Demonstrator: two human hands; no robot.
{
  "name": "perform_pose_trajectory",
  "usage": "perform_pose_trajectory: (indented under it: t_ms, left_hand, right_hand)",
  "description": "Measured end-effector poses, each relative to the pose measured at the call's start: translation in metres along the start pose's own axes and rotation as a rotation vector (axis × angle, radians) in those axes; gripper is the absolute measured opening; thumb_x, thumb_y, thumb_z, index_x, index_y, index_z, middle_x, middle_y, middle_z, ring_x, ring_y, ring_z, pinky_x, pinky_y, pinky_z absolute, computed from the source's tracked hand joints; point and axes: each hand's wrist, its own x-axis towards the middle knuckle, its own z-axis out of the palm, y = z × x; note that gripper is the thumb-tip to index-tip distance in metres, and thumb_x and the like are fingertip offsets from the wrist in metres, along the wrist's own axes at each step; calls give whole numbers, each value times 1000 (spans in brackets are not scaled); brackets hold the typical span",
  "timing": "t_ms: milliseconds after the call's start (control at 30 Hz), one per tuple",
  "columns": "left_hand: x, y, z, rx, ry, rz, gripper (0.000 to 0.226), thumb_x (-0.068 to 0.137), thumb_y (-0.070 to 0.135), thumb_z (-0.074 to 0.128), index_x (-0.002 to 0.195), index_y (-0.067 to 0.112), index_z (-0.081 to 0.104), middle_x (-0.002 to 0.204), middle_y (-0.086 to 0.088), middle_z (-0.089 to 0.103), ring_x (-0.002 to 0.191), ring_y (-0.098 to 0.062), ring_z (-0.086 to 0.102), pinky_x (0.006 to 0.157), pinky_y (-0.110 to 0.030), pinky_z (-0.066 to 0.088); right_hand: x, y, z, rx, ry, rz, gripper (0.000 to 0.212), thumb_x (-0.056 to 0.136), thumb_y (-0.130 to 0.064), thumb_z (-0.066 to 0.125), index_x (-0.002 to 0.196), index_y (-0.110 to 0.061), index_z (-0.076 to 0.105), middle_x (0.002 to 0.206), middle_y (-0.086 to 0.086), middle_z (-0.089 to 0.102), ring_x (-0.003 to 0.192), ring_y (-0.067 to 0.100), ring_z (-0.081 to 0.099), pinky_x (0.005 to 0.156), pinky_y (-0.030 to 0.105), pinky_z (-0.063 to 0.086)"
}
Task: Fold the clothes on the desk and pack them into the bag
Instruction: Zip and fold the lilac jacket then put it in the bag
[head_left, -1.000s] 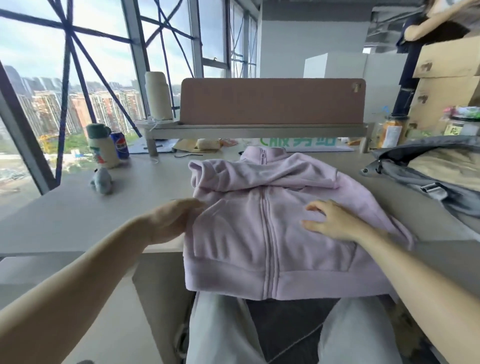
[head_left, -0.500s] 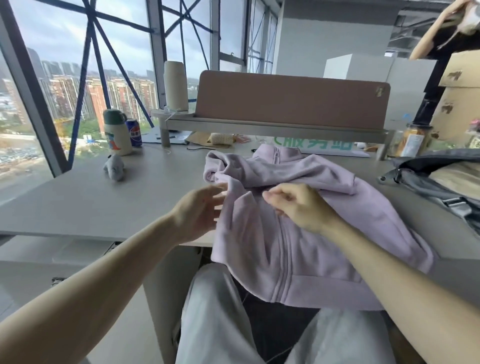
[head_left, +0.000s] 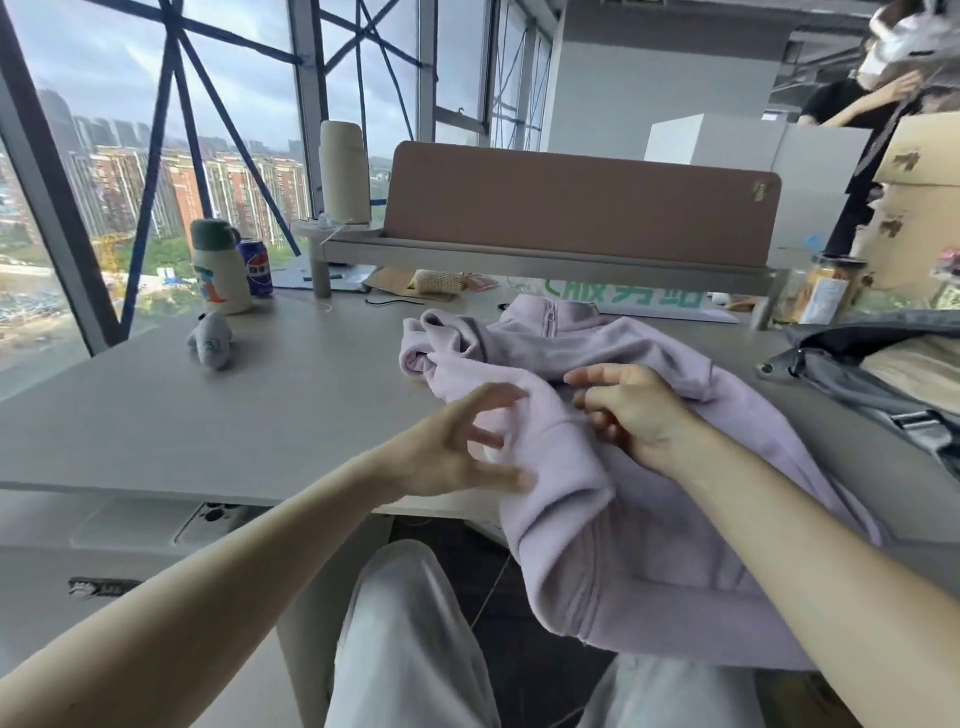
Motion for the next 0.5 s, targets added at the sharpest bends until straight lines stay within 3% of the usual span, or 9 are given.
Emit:
perform_pose_trajectory:
  t_ms: [67,100,200,267,333,400,467,500]
  left_hand:
    - [-9,2,5,33,-76,-21,102,61,53,89,145,37,35,145,21,39,128,-9,52,95,-36,56]
    - [-12,5,6,61,-83,-28,105,63,48,91,147,36,30,146,21,36,130,-8,49,97,-33,55]
    - [-19,10,10,251,-88,-58,126,61,41,94,156,32,11,146,17,33,134,-4,40,104,-26,47]
    - [-23,8,15,435,-63,3,128,65,39,92,159,25,7,152,9,36,134,-6,40,102,-20,39]
    - [-29,6,17,500,29,117,95,75,20,81,155,20,29,134,0,60,113,-17,55,86,-20,42]
    - [-34,4,12,490,184,187,58,70,8,67,127,18,60,94,-1,73,78,-28,58,69,-35,49]
    - [-43,3,3,500,358,202,39,65,9,60,103,14,64,73,-1,70,63,-32,55,59,-45,49]
    - [-48,2,-4,508,440,217,40,65,10,56,104,14,64,70,-1,70,61,-32,58,57,-44,49]
  right_hand:
    - [4,1,-4,109,7,21,29,89,16,43,94,-5,62,73,9,56,42,7,41,38,15,30]
    - [4,0,-3,109,-20,22,29,89,15,43,95,-6,63,72,8,57,42,7,44,39,15,34]
    - [0,5,9,23,-171,31,24,91,8,49,96,-10,65,72,5,65,54,13,59,52,22,49]
    - [0,15,15,-81,-189,-13,20,93,3,52,93,-12,67,73,3,68,62,16,62,60,26,49]
    - [4,28,15,-248,-125,-158,22,92,3,56,90,-16,68,79,1,69,71,16,62,65,26,49]
    - [10,39,11,-477,-91,-318,21,90,-3,62,96,-22,68,92,-2,72,85,12,65,80,30,54]
    - [12,49,7,-702,-144,-330,25,93,-21,65,117,-25,64,115,-5,68,108,10,63,99,29,48]
    - [12,52,3,-846,-183,-311,36,95,-31,63,130,-27,57,130,-5,61,121,10,56,106,27,41]
